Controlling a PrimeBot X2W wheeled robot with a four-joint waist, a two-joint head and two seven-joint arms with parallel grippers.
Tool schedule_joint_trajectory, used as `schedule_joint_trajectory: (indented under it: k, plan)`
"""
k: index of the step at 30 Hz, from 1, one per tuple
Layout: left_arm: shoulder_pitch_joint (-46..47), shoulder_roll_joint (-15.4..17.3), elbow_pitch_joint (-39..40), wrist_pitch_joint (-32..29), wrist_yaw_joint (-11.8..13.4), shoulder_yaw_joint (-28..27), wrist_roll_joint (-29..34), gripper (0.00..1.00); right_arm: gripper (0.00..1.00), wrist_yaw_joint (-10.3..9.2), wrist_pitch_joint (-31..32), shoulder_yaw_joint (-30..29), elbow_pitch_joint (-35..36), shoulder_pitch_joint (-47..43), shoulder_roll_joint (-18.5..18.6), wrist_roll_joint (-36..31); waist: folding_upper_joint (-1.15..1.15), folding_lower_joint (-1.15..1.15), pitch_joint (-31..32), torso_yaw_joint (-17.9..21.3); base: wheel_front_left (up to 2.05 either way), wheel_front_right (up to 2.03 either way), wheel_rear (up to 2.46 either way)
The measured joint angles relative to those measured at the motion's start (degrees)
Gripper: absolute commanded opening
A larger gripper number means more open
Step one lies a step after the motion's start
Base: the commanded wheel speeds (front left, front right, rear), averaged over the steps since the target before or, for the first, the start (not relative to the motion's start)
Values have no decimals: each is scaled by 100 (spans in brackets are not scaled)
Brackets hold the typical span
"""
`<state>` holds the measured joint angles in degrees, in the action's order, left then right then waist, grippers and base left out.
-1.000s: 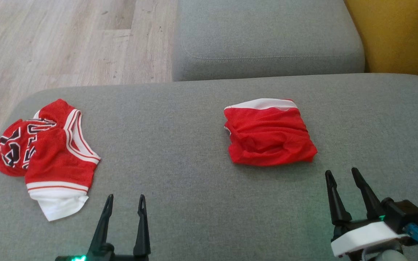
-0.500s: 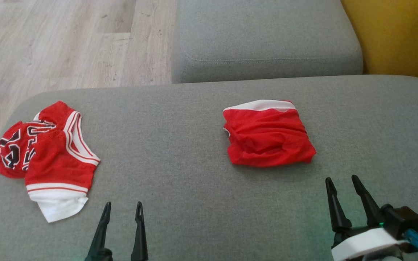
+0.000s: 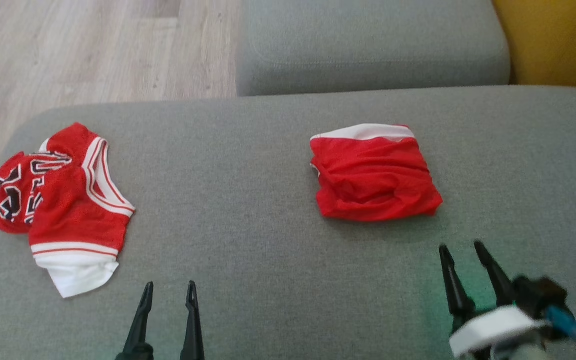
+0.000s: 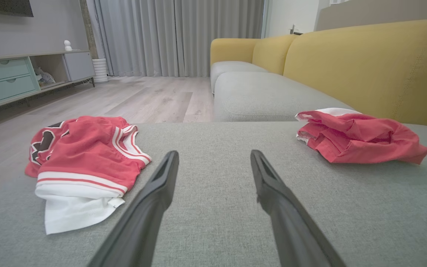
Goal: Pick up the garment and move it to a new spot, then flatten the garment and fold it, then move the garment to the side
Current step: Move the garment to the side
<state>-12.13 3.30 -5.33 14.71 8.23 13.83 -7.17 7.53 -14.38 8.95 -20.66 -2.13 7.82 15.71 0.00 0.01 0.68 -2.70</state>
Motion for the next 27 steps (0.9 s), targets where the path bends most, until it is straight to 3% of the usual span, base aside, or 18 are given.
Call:
schedule_joint_trajectory:
  k: [6, 13, 23, 24, 25, 26, 27]
  plan:
    - [258, -3, -11, 0, 0, 143, -1, 100, 100, 0, 59, -59, -617, 1268, 211, 46, 0, 0, -365, -40, 0, 0, 0]
    - [721, -9, -51, 0, -1, 301, -1, 100, 100, 0, 849, -185, -1474, 2758, 417, 175, 0, 1, -837, -207, 0, 0, 0]
    - [980, -16, -172, 0, -8, 493, -145, 100, 100, 0, 1875, -48, -2849, 3400, 615, 505, 0, 0, -1173, -599, 0, 0, 0]
    - [991, -16, -177, 0, 5, 499, -159, 100, 47, 0, 1924, 9, -2949, 3399, 606, 560, 0, 0, -1193, -635, 0, 0, 0]
    - [992, -16, -182, 0, 38, 504, -186, 100, 10, 0, 1950, 49, -3006, 3398, 584, 639, 0, 0, -1210, -661, 0, 0, 0]
    - [992, -16, -187, 0, 43, 505, -196, 100, 0, 0, 1950, 109, -3009, 3400, 565, 742, 0, 0, -1226, -678, 0, 0, 0]
    - [992, -15, -187, 0, 46, 503, -198, 100, 0, 0, 1949, 183, -3005, 3414, 561, 834, 0, -1, -1239, -683, 0, 0, 0]
